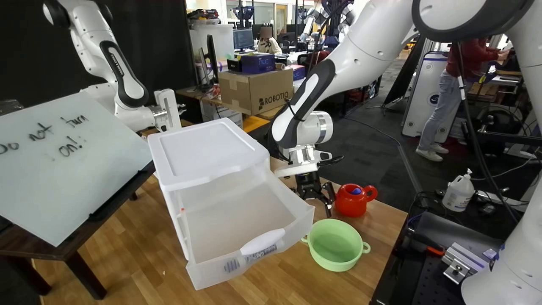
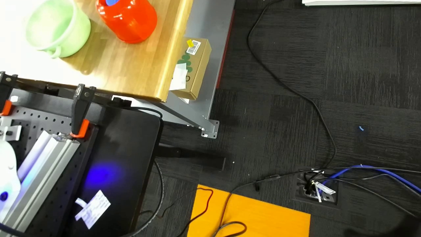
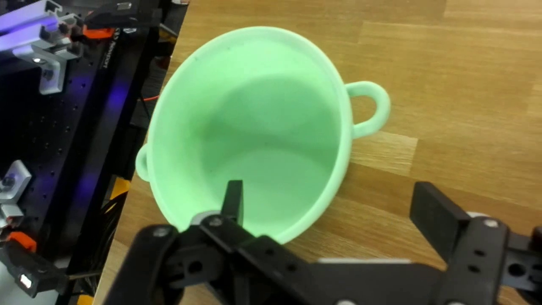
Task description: Pick the green pot and put it in the drawer on the table
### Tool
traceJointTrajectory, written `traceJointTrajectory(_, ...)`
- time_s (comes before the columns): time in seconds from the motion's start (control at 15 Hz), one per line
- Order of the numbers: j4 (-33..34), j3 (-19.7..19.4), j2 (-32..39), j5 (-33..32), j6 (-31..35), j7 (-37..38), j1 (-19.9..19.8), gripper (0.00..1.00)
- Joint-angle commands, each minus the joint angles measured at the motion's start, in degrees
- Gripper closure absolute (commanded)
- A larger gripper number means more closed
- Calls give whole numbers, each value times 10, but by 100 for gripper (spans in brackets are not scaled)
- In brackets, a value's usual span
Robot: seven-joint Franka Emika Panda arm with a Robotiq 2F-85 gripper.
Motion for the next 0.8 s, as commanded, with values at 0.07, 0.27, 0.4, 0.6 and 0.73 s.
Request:
traceJointTrajectory(0.07, -32, 11, -6, 81, 88, -4, -9, 0)
traceJointTrajectory(0.27, -67, 20, -2, 143, 150, -6, -12, 0)
traceJointTrajectory(0.4, -99, 25, -1, 191, 188, -12, -13, 0)
traceJointTrajectory(0.6, -156, 29, -15, 270, 240, -38, -10, 0)
traceJointTrajectory(0.73, -178, 25, -30, 310, 265, -52, -1, 0)
